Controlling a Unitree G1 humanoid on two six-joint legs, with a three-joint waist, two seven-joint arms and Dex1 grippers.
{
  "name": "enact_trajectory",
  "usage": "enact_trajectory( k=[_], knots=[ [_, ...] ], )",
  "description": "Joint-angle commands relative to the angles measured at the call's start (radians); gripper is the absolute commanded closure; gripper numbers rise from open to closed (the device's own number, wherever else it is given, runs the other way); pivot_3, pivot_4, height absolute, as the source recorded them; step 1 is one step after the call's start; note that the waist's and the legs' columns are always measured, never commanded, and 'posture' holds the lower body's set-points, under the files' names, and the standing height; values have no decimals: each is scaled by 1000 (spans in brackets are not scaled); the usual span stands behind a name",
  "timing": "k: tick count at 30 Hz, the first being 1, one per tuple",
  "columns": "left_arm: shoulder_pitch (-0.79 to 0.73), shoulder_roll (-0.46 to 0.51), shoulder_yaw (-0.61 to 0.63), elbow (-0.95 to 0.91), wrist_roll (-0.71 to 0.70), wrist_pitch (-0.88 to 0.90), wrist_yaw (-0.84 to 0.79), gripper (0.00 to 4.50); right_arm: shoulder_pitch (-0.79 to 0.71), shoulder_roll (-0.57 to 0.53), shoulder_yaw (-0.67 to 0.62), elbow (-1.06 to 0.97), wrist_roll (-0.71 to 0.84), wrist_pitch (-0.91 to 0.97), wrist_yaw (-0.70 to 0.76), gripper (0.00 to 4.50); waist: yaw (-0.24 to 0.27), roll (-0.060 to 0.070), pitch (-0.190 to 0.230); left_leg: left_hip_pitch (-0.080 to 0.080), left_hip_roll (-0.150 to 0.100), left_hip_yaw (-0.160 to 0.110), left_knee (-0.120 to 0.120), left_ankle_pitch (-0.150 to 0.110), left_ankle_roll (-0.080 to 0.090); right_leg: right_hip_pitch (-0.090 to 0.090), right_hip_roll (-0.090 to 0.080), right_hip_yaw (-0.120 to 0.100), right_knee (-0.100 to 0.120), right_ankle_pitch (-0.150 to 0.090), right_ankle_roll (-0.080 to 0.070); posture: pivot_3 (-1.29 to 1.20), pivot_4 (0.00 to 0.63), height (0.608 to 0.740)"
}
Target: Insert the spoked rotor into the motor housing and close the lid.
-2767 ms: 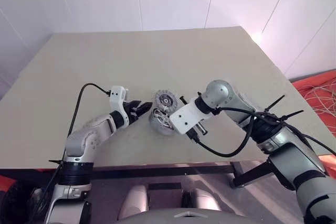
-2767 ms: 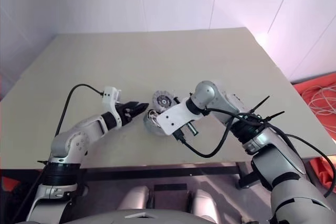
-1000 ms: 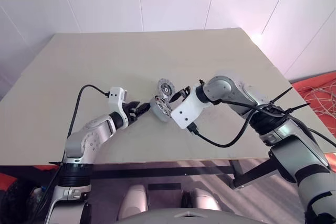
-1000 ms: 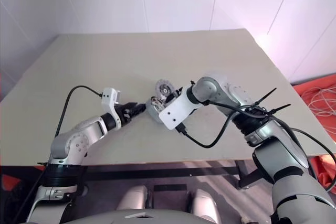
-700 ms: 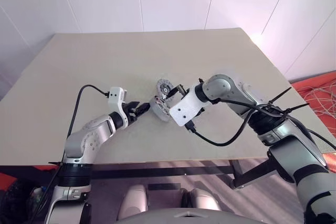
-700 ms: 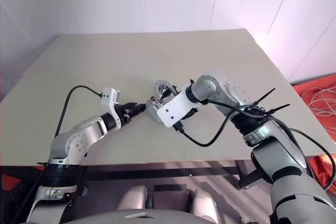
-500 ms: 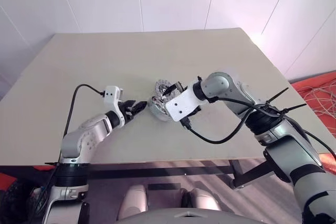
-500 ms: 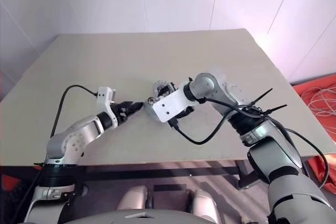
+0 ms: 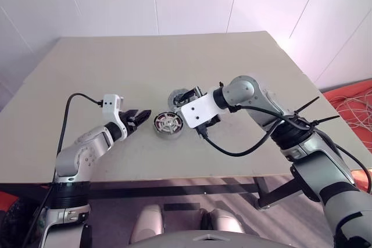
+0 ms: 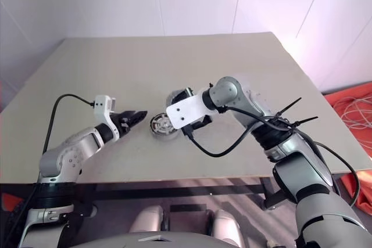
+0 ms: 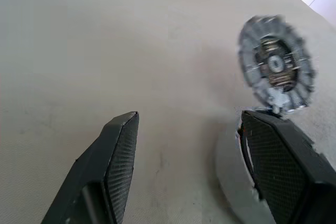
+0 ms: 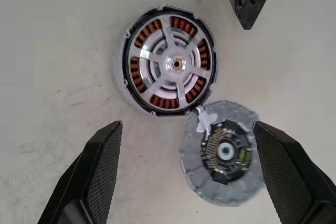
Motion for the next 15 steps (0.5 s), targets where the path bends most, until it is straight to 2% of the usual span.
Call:
enact_trajectory(
  k=[1, 5, 15],
  knots=[
    [-13, 3, 4, -15, 2, -19, -5, 1186, 4, -25, -29, -53, 65, -46, 41, 18, 0, 0, 0, 0, 0, 0, 0, 0, 0, 0, 0, 0, 0, 0, 0, 0, 0, 740],
    [-23, -5, -2, -9, 5, -22, -3, 1186, 18, -25, -7, -26, 87, -101, 75, 18, 0, 0, 0, 0, 0, 0, 0, 0, 1, 0, 0, 0, 0, 0, 0, 0, 0, 740],
    [-20, -19, -9, -20, 5, -21, 3, 1186, -14, 65, 61, 93, 37, -130, 73, 18, 0, -1, 0, 0, 0, 0, 0, 0, 0, 1, 0, 0, 0, 0, 0, 0, 0, 740]
  ],
)
